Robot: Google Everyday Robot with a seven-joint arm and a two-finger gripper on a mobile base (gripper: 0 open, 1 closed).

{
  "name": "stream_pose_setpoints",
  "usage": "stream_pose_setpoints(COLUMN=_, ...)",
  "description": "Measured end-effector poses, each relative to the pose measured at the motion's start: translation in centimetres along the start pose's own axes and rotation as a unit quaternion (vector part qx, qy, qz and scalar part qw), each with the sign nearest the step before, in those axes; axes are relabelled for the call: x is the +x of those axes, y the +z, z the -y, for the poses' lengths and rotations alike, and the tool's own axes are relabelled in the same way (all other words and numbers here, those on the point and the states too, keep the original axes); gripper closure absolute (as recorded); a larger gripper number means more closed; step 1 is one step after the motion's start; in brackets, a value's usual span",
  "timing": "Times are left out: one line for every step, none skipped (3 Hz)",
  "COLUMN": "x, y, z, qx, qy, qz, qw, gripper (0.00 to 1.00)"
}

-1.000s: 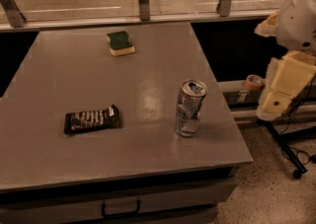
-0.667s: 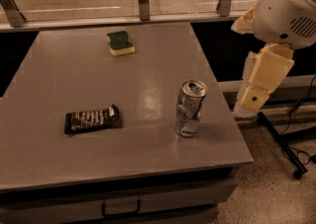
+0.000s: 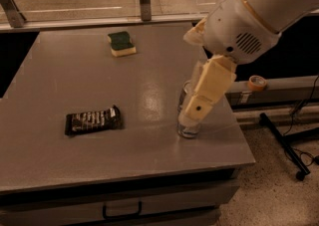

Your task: Move rxbar chocolate near sponge

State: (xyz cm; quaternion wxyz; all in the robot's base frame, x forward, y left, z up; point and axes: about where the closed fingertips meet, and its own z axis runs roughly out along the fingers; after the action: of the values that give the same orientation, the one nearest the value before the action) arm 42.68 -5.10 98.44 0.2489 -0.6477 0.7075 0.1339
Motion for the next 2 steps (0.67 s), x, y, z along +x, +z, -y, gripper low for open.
stream_pose_setpoints(x=-3.27, y=2.71, z=-0.94, qx=-0.013, qy=-0.009, qz=0.025, qw=0.9996, gripper=0.0)
stream_pose_setpoints(x=-3.54, y=2.84, z=-0.97, qx=-0.012, qy=-0.01, qz=0.027, qw=0.9995, gripper=0.0)
